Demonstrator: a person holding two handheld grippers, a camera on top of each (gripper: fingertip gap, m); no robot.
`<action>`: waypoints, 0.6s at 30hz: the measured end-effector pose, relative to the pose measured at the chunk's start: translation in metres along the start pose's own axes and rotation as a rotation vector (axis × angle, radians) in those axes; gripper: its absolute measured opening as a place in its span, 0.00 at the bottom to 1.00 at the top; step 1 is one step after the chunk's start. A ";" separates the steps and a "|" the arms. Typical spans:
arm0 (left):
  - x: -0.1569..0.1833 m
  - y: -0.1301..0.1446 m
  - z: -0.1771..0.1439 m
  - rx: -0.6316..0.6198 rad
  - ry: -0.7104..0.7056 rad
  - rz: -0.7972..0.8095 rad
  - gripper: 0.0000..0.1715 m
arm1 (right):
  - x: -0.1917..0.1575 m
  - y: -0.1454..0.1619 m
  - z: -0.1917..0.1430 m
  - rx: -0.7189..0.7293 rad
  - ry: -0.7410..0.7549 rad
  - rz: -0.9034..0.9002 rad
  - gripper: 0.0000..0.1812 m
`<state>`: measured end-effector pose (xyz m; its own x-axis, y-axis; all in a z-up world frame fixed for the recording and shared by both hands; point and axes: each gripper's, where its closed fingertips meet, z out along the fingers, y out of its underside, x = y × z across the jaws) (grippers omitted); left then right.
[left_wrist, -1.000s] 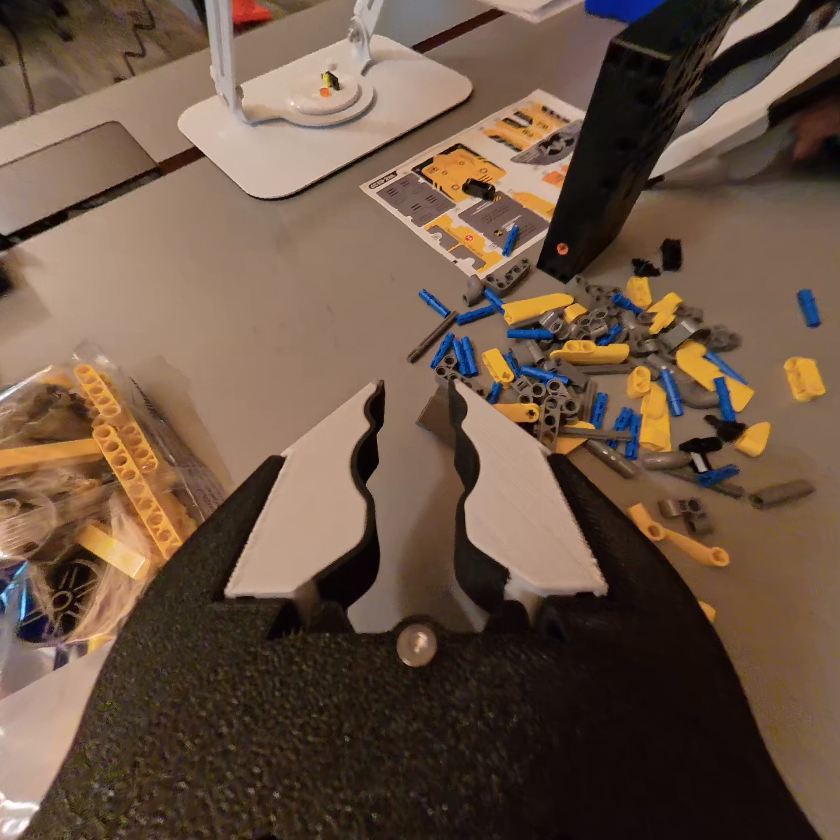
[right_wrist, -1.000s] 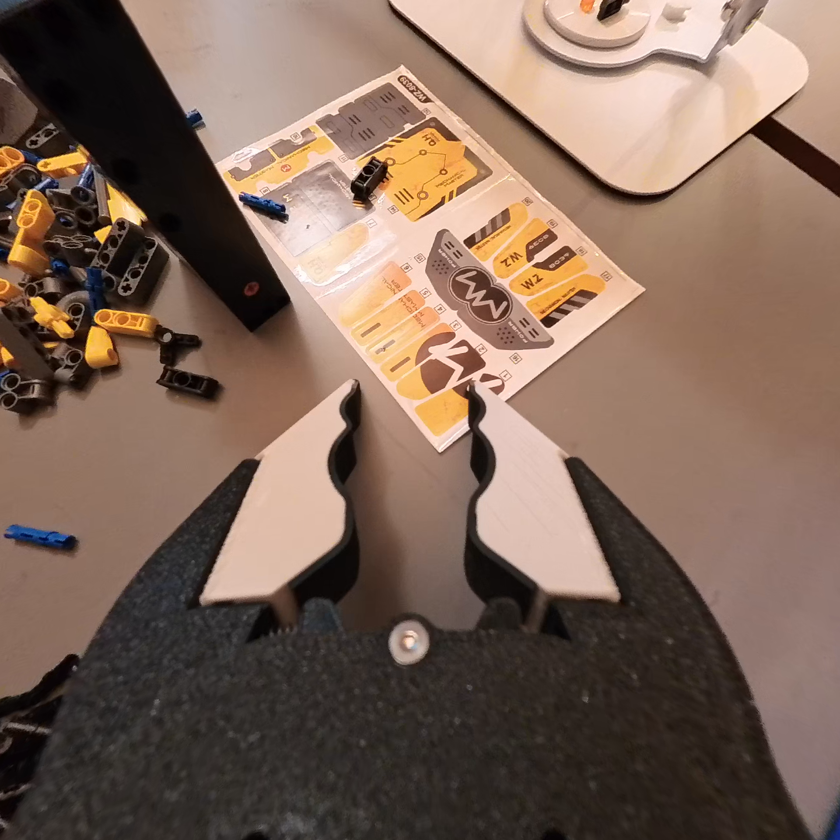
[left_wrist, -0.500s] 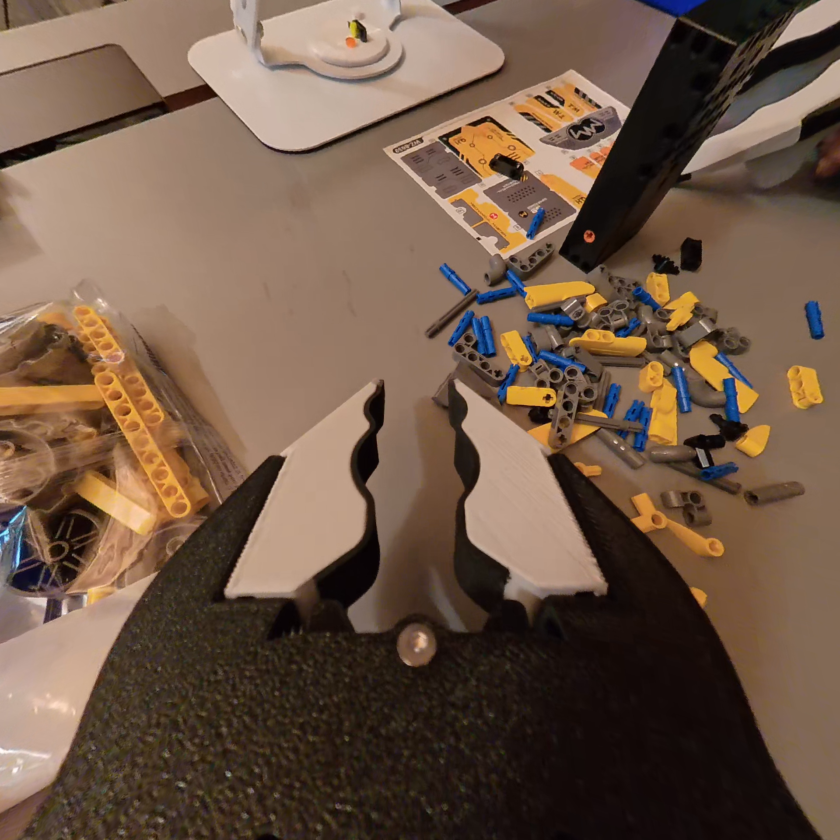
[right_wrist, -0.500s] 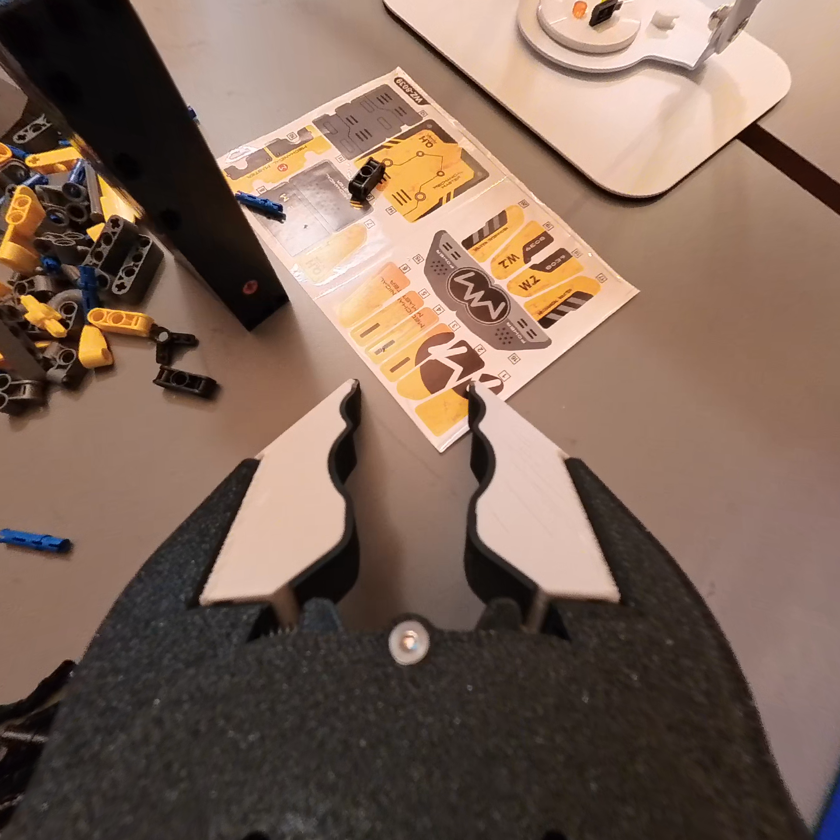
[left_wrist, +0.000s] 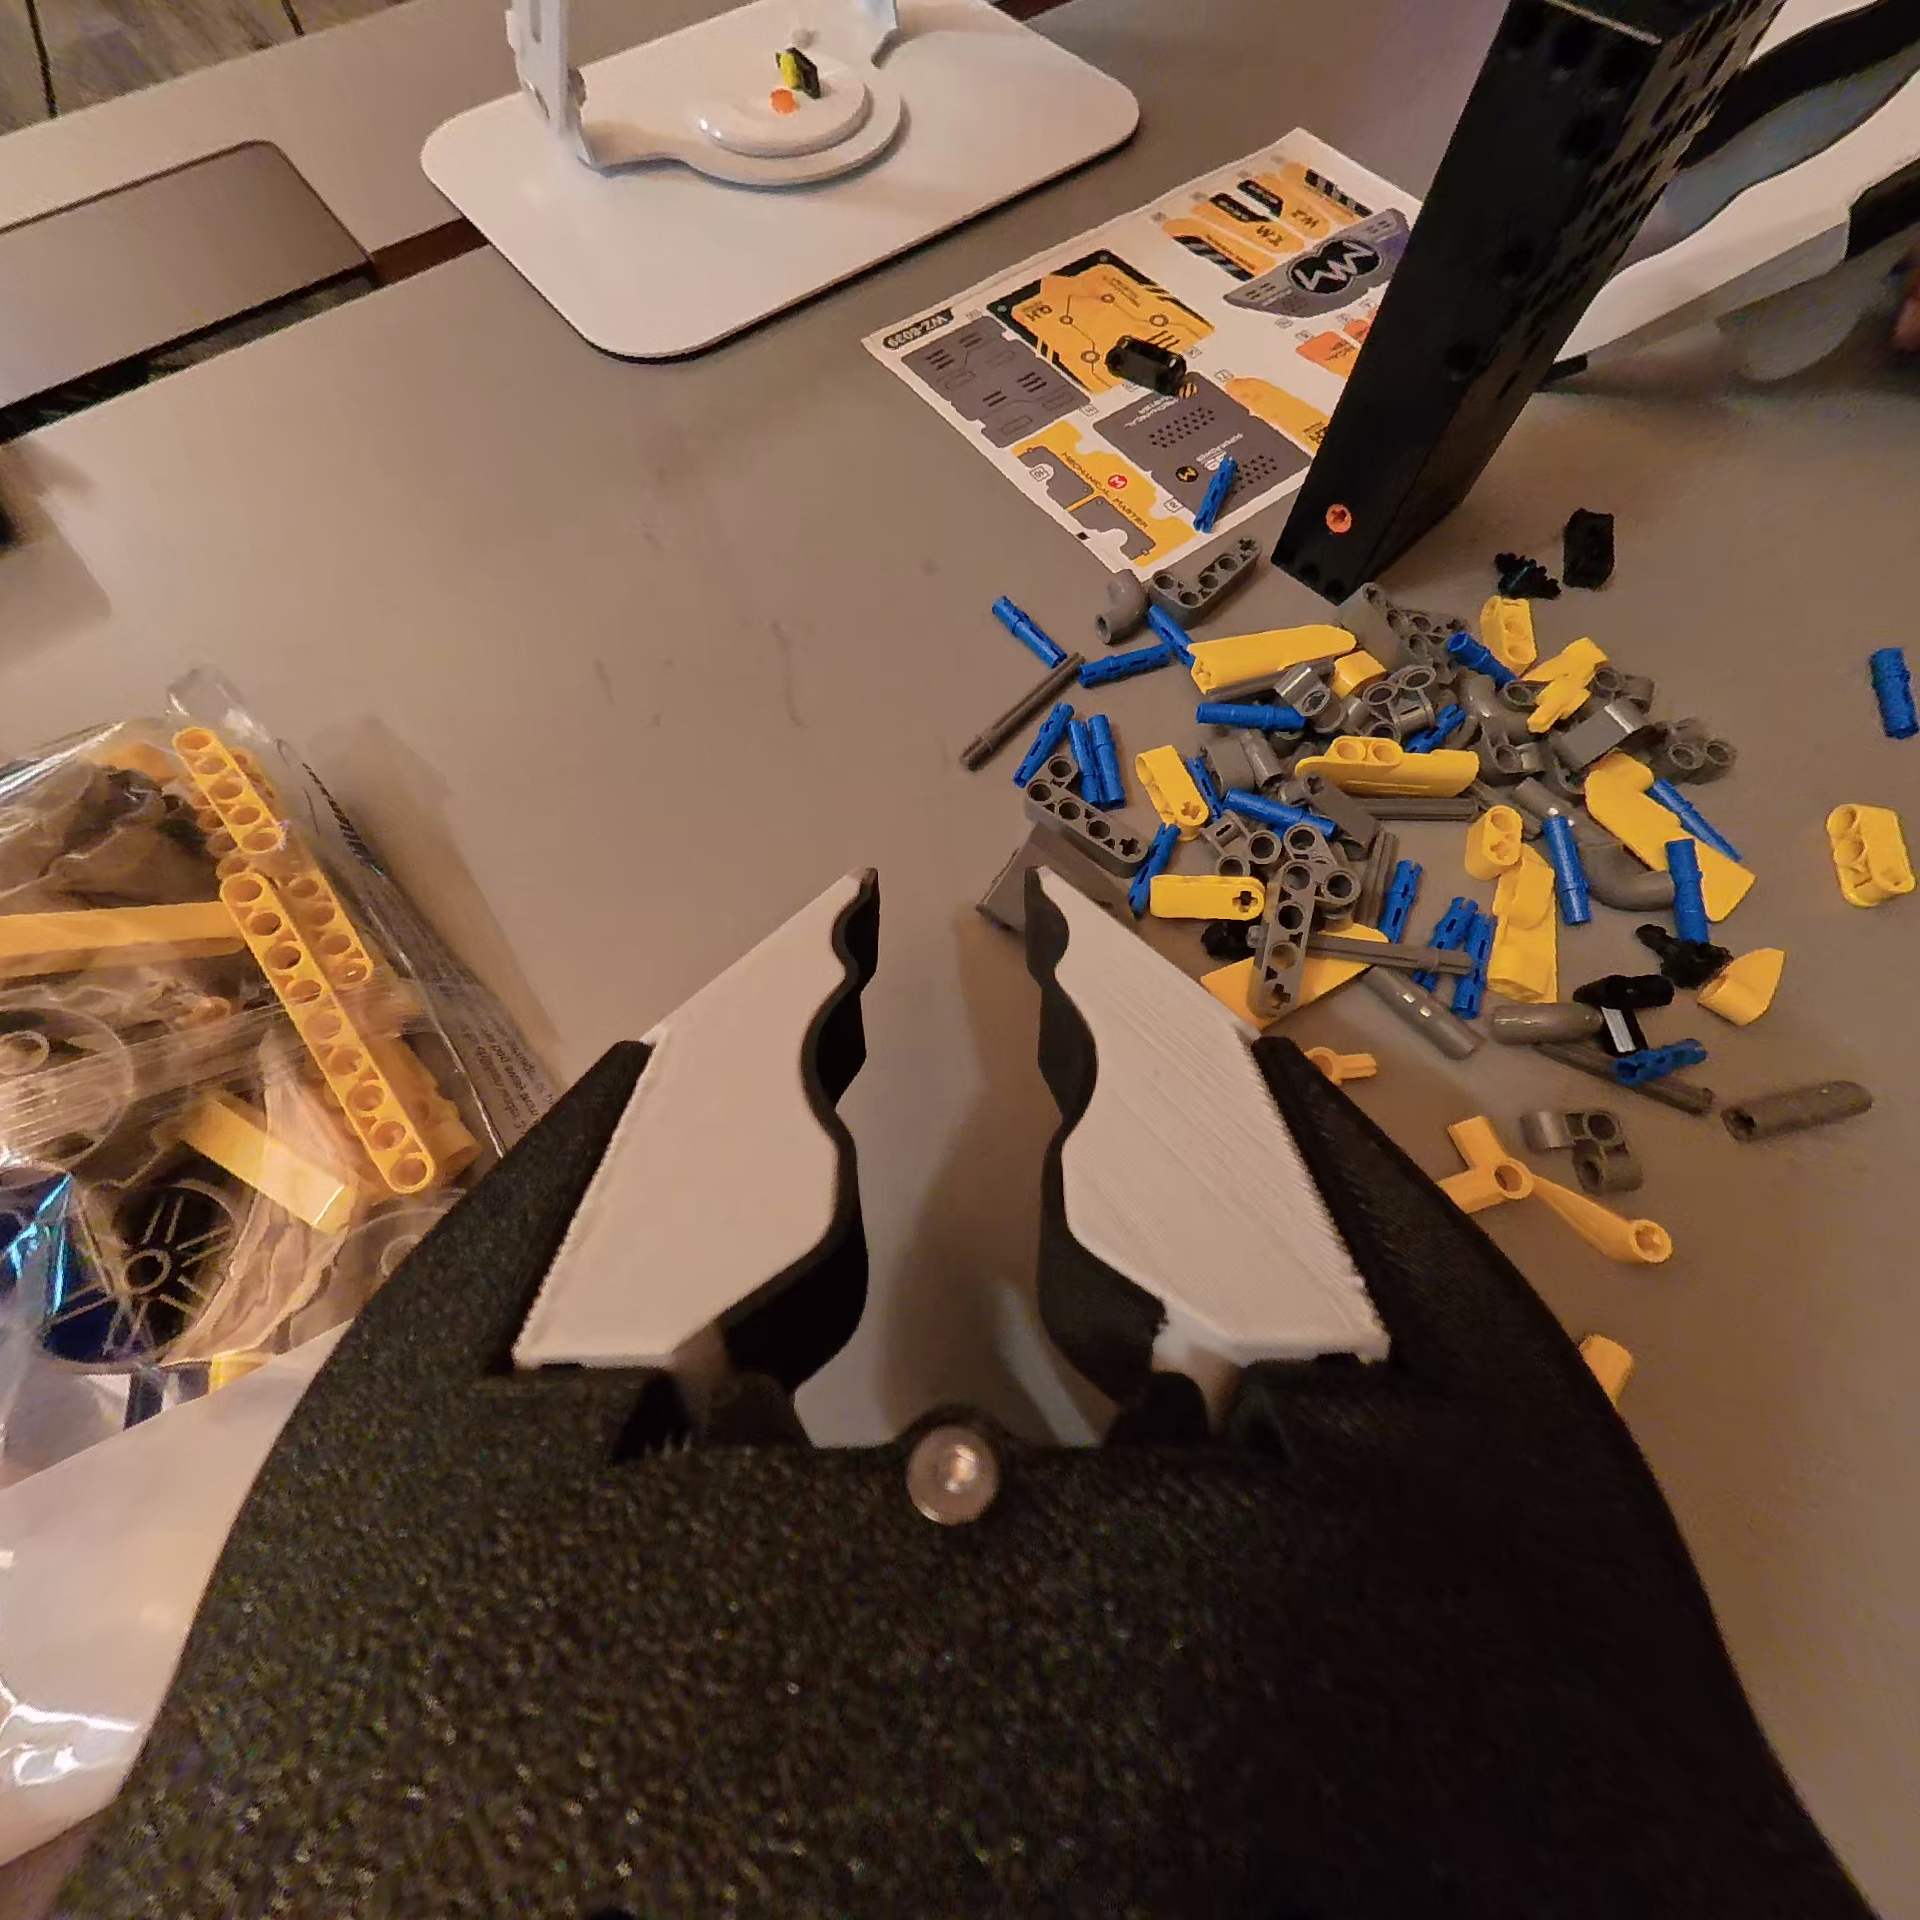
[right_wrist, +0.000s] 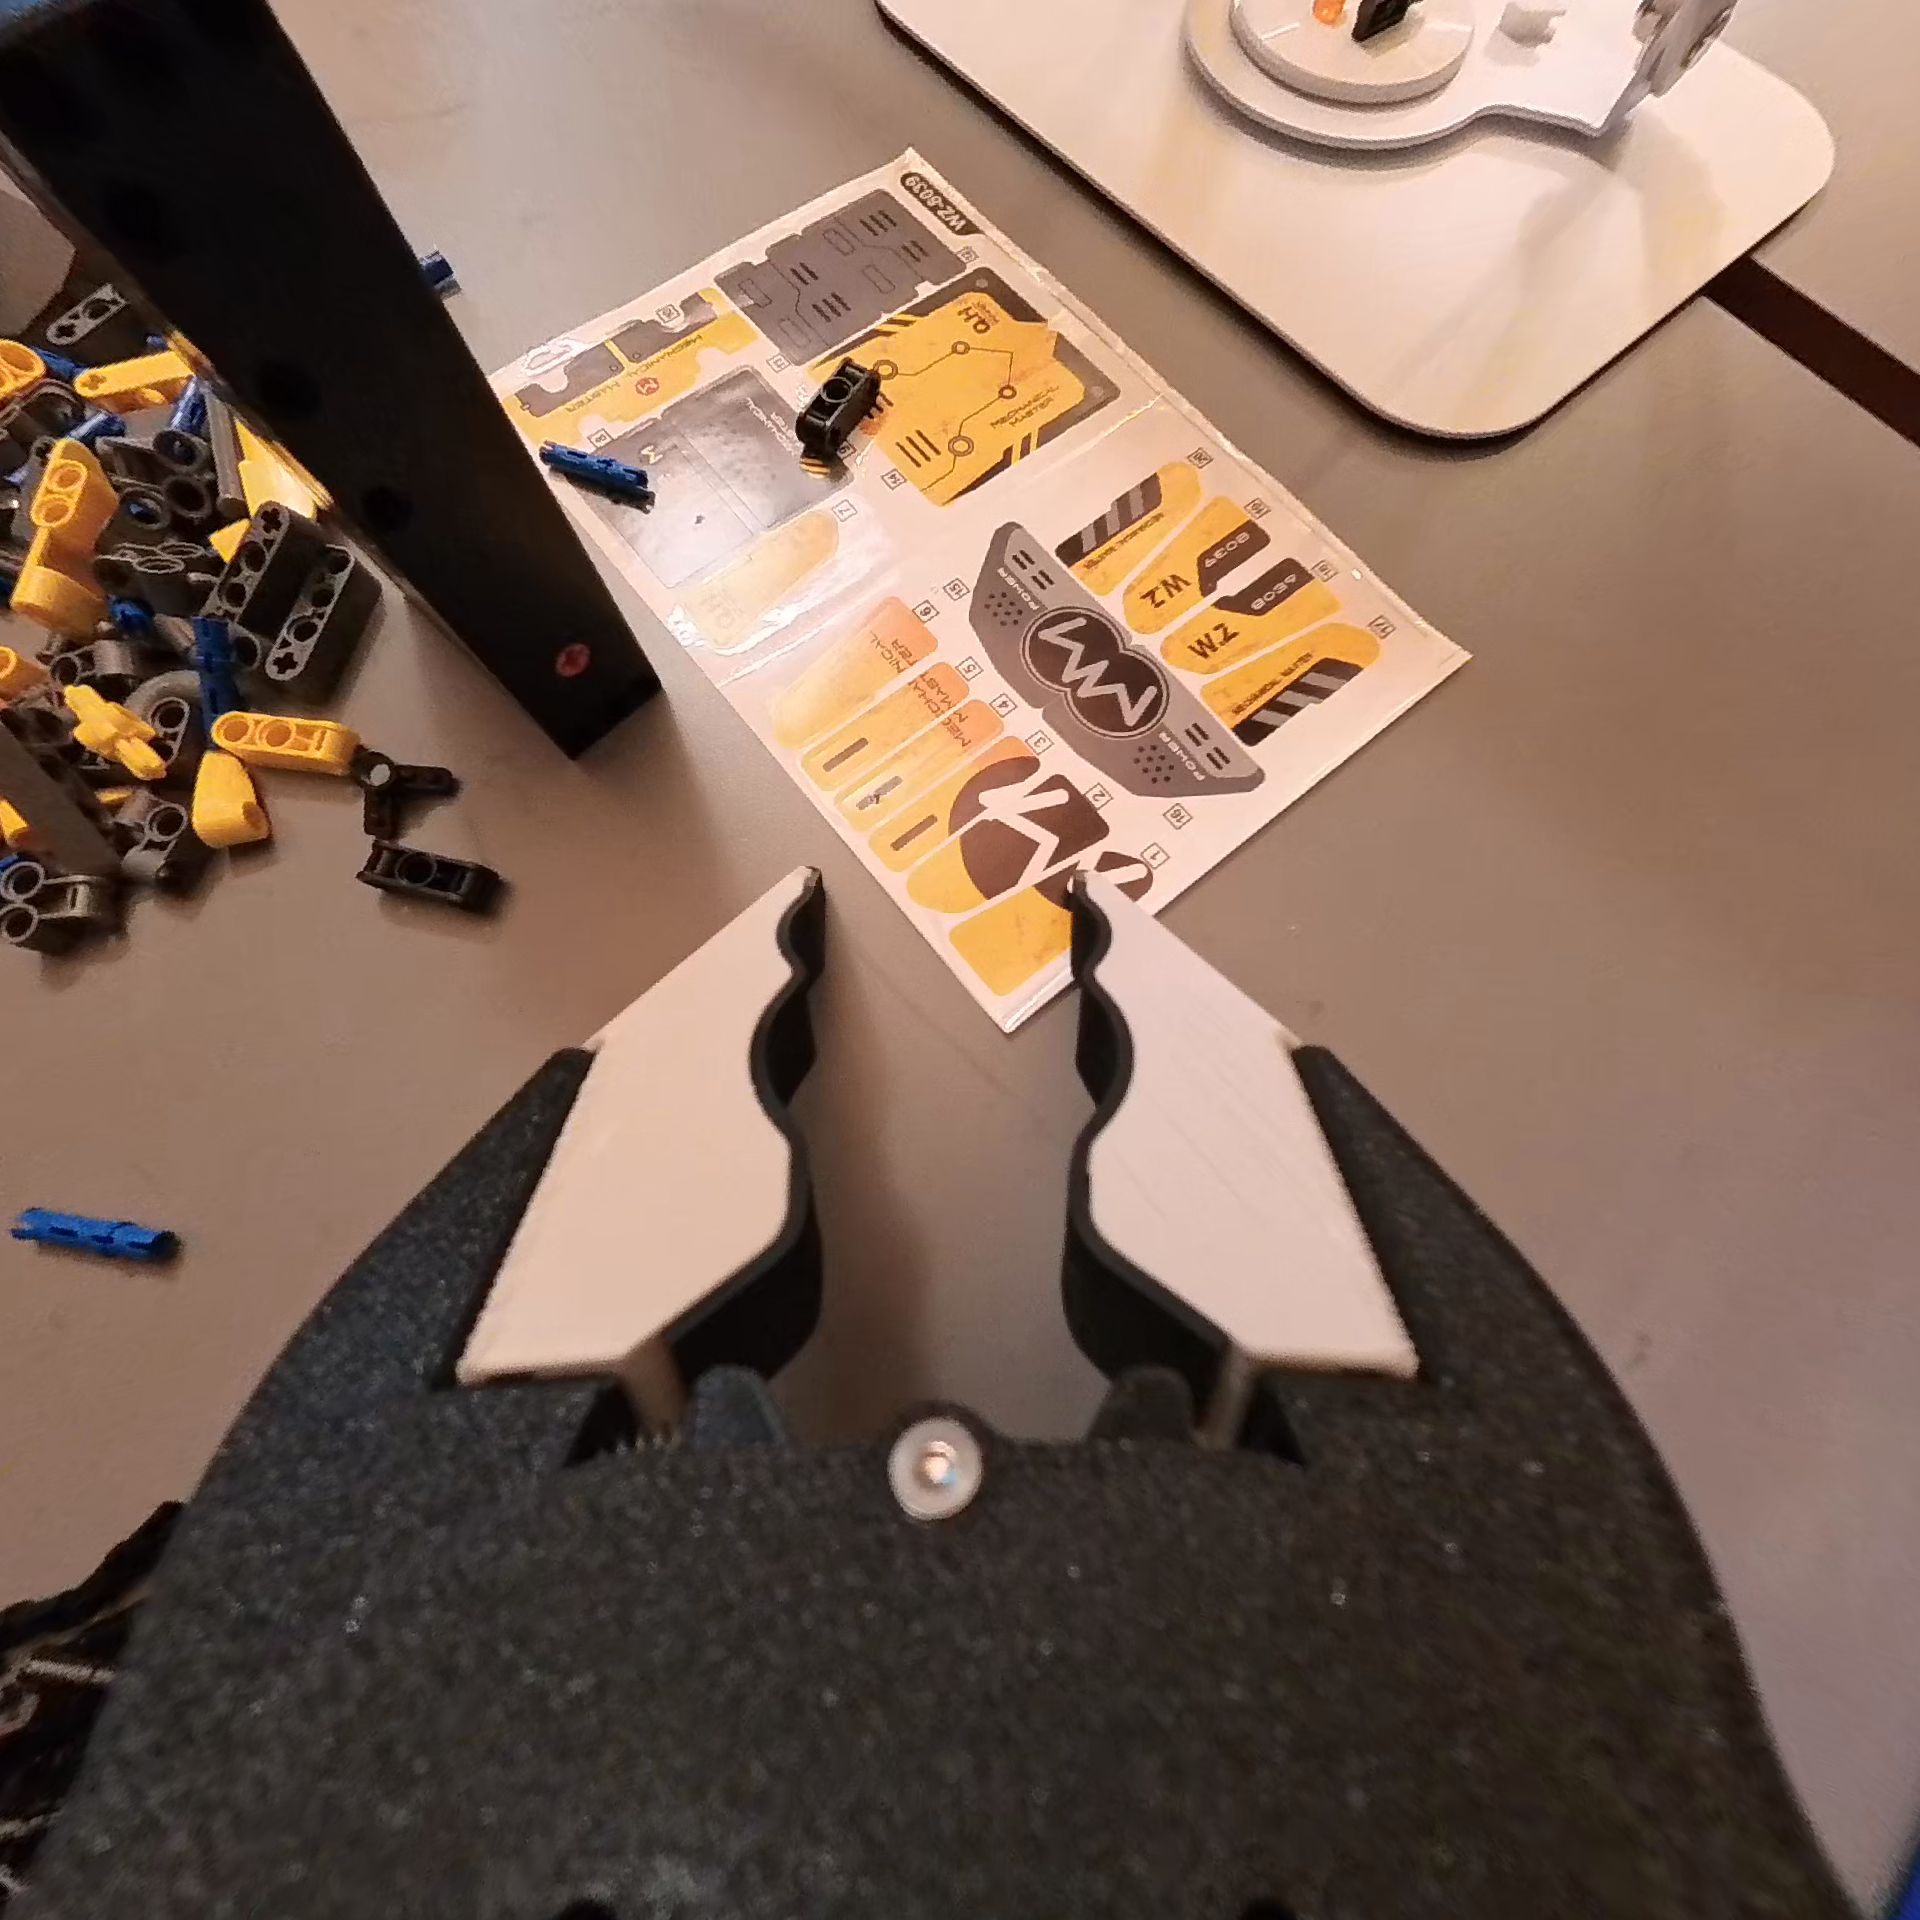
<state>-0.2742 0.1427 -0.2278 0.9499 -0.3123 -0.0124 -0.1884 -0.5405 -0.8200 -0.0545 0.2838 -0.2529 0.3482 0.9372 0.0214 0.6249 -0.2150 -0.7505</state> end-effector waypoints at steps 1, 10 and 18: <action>0.000 0.000 0.000 -0.004 0.003 0.000 0.16 | 0.000 0.000 0.000 0.000 0.000 0.000 0.26; 0.008 0.006 0.005 -0.044 0.013 0.063 0.16 | 0.000 0.000 0.000 0.000 0.000 -0.001 0.26; 0.010 0.008 0.007 -0.065 0.017 0.080 0.16 | 0.000 0.000 0.000 0.000 0.001 -0.002 0.26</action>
<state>-0.2642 0.1402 -0.2384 0.9270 -0.3692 -0.0663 -0.2796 -0.5623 -0.7782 -0.0545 0.2838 -0.2528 0.3480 0.9372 0.0234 0.6254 -0.2135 -0.7505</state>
